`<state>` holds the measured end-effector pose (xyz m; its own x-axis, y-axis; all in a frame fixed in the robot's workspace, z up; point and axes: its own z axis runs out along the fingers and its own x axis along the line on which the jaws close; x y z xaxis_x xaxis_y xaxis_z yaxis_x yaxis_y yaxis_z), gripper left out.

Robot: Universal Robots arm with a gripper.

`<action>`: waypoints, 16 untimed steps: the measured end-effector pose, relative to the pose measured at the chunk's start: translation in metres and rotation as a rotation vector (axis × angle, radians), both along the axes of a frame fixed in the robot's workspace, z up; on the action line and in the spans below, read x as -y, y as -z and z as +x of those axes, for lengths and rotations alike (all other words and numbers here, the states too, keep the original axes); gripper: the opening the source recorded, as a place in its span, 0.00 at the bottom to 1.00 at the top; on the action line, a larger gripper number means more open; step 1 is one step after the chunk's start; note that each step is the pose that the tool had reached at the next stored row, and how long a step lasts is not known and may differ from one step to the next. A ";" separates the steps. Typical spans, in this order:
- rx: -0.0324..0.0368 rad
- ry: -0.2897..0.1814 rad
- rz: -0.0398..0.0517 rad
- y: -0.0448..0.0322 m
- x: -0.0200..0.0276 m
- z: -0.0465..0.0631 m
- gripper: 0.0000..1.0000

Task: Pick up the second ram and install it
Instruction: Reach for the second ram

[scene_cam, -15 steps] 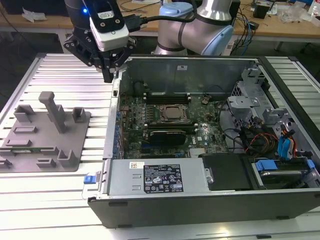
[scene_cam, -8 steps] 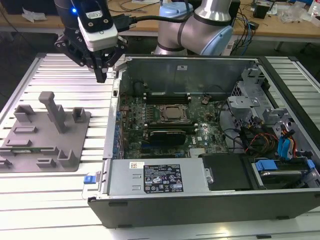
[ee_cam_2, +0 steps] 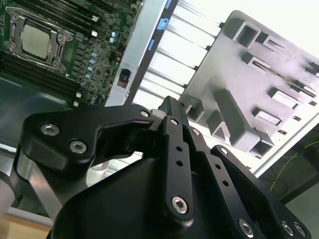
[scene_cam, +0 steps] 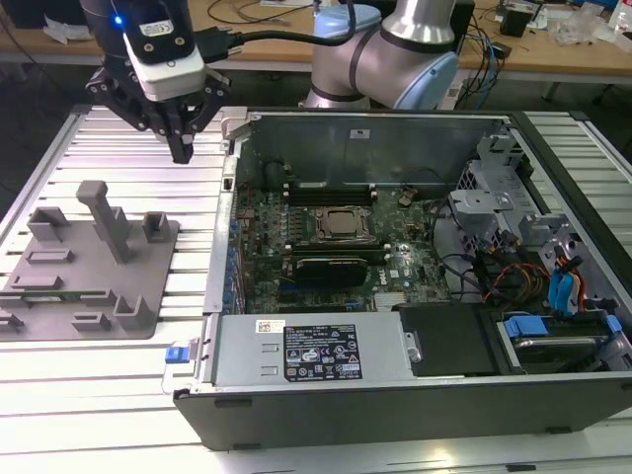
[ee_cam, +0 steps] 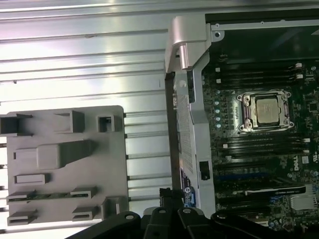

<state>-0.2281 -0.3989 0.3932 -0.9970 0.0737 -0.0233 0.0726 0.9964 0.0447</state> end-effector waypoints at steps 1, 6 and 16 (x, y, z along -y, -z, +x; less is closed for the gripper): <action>0.0000 0.000 0.0000 0.0000 0.0000 -0.003 0.08; 0.0000 0.000 0.0000 0.0000 0.0000 -0.013 0.08; 0.0000 0.000 0.0000 0.0001 0.0000 -0.040 0.08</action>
